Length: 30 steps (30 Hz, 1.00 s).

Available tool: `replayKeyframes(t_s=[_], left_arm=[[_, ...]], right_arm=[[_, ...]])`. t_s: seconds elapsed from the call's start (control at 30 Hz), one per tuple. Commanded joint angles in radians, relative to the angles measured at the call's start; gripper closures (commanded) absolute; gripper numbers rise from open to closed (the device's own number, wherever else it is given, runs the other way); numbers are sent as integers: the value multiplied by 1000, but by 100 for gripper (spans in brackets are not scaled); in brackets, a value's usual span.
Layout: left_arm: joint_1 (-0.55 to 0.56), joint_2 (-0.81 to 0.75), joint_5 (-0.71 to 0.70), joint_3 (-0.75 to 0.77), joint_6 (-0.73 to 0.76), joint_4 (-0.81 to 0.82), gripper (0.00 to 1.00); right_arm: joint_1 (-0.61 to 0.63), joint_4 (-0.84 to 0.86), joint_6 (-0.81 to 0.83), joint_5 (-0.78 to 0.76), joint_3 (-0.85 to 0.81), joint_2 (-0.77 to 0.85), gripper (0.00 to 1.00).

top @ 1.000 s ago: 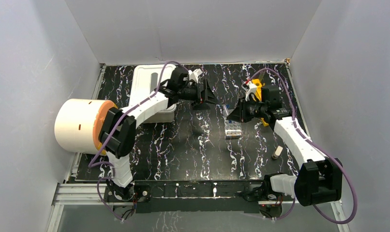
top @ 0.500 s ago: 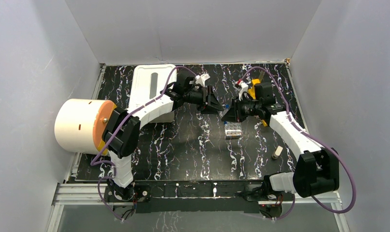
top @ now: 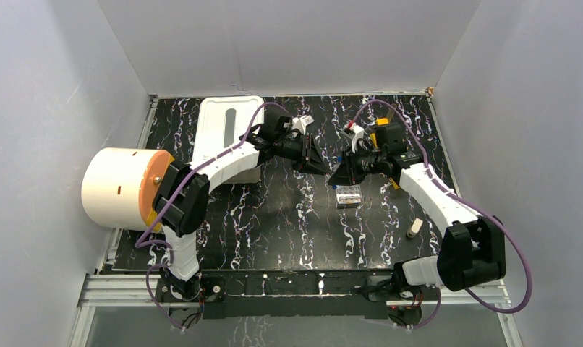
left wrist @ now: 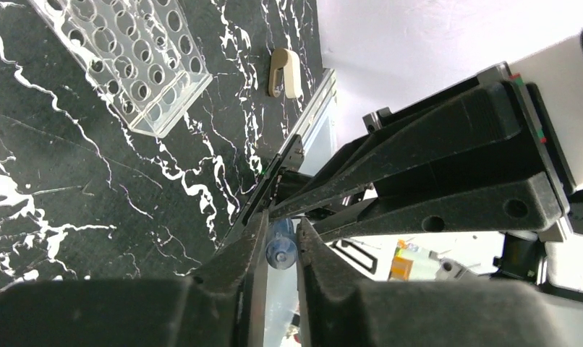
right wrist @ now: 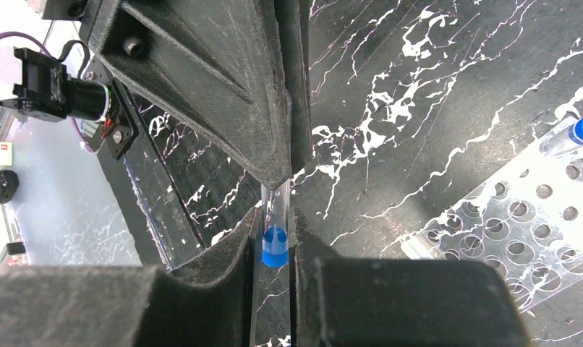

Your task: Organize the chemistry lab equipment

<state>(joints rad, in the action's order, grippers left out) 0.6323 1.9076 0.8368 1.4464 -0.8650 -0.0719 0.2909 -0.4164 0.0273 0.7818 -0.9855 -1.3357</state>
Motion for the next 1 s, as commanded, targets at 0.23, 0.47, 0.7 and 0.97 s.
replayKeyframes(t_s=[0.23,0.47,0.7,0.97], left_arm=[[-5,-112,52,-43,-5,67,100],[-59,-181,-32,-36,-69,159,100],[-86,-216,-139,-47,-357,377,100],[-86,-210,-150,-75,-556,534,100]], right_arm=[[9,40,-80,-53,-41,38,39],[7,379,-554,-175,54,203,14],[9,760,-1127,-441,269,335,15],[9,914,-1298,-412,237,296,32]])
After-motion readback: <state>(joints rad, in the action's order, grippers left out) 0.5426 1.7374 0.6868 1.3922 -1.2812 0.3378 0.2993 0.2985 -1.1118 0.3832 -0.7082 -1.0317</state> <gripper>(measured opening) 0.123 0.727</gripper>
